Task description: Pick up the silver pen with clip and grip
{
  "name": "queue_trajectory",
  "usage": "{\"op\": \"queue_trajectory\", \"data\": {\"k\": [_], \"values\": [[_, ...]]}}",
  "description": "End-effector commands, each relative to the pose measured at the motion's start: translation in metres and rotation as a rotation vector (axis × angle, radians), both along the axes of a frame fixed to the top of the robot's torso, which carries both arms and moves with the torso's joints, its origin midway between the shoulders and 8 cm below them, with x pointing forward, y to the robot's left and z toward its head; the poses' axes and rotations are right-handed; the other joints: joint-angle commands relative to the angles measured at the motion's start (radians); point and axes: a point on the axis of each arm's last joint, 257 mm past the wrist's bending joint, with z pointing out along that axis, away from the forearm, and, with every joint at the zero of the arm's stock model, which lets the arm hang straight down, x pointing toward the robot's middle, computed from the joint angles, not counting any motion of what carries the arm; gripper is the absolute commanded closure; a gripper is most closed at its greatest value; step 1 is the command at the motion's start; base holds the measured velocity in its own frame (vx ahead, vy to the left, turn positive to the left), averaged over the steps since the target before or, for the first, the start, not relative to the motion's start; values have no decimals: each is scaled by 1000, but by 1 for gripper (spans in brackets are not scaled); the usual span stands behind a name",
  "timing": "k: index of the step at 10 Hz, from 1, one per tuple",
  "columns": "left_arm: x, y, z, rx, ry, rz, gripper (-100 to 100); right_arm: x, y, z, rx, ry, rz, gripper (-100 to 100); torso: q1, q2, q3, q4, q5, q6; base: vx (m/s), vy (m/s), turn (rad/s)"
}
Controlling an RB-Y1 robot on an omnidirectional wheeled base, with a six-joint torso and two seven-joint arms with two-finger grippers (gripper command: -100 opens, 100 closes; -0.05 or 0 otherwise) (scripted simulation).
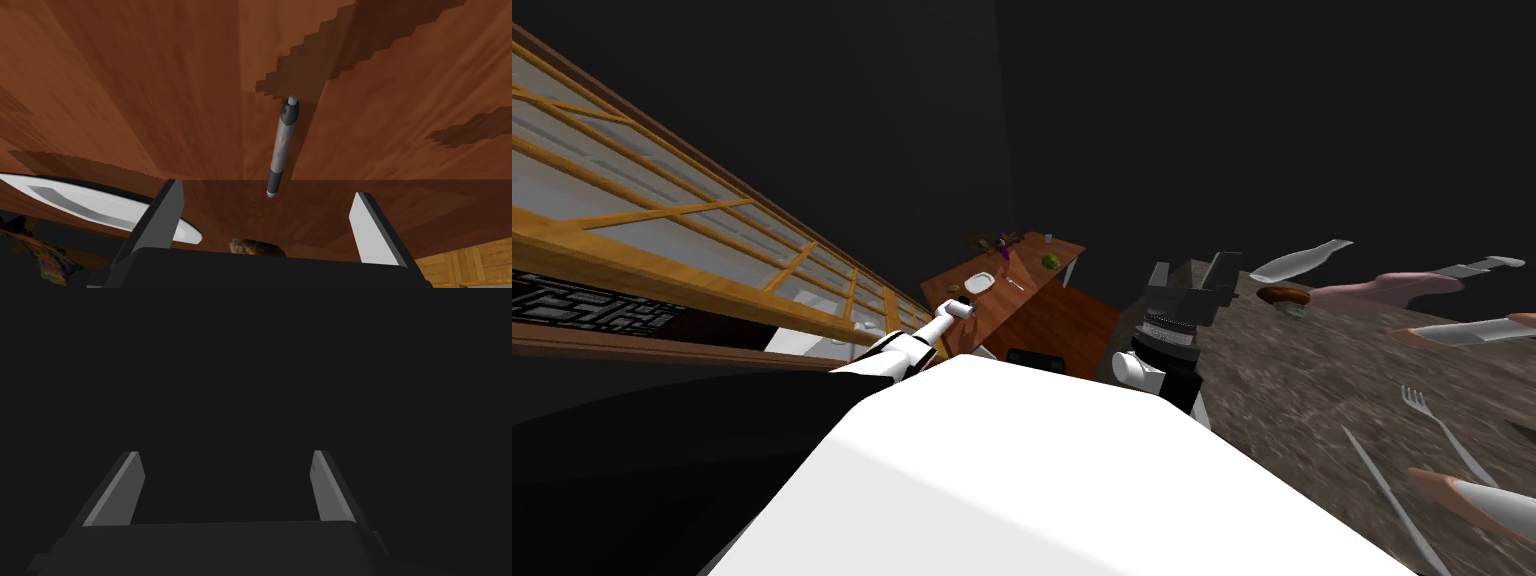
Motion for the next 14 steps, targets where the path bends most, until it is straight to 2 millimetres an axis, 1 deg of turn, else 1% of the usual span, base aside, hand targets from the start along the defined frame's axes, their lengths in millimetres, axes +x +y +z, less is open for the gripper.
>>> {"op": "queue_trajectory", "data": {"k": [1,2,3,4,5,7,11,13,14], "values": [[-9,6,-5,6,33,11,-100,0,0,0,0,0,0,0,0,0,0,0,0,0,10,21,-136],[-16,11,-8,11,59,20,-100,0,0,0,0,0,0,0,0,0,0,0,0,0,10,27,-141],[-11,7,-5,8,42,14,-100,0,0,0,0,0,0,0,0,0,0,0,0,0,4,15,-27],[-12,7,-5,9,46,16,0,0,0,0,0,0,0,0,0,0,0,0,0,-1,0,0,0],[-15,14,-9,9,43,56,-100,0,0,0,0,0,0,0,-1,1,0,0,0,0,-52,62,-224],[-19,20,-13,9,42,96,-100,0,0,0,0,0,0,0,3,6,3,1,1,0,-89,76,-273],[-28,29,-21,6,43,172,-100,0,0,0,0,0,0,0,3,6,3,1,1,0,-77,66,-194],[-33,32,-26,4,45,208,-100,0,0,0,0,0,0,0,3,4,3,1,1,-1,-62,60,-180],[-32,31,-25,5,46,197,-100,0,0,0,0,0,0,0,3,4,3,1,1,0,-31,32,-47]]}}
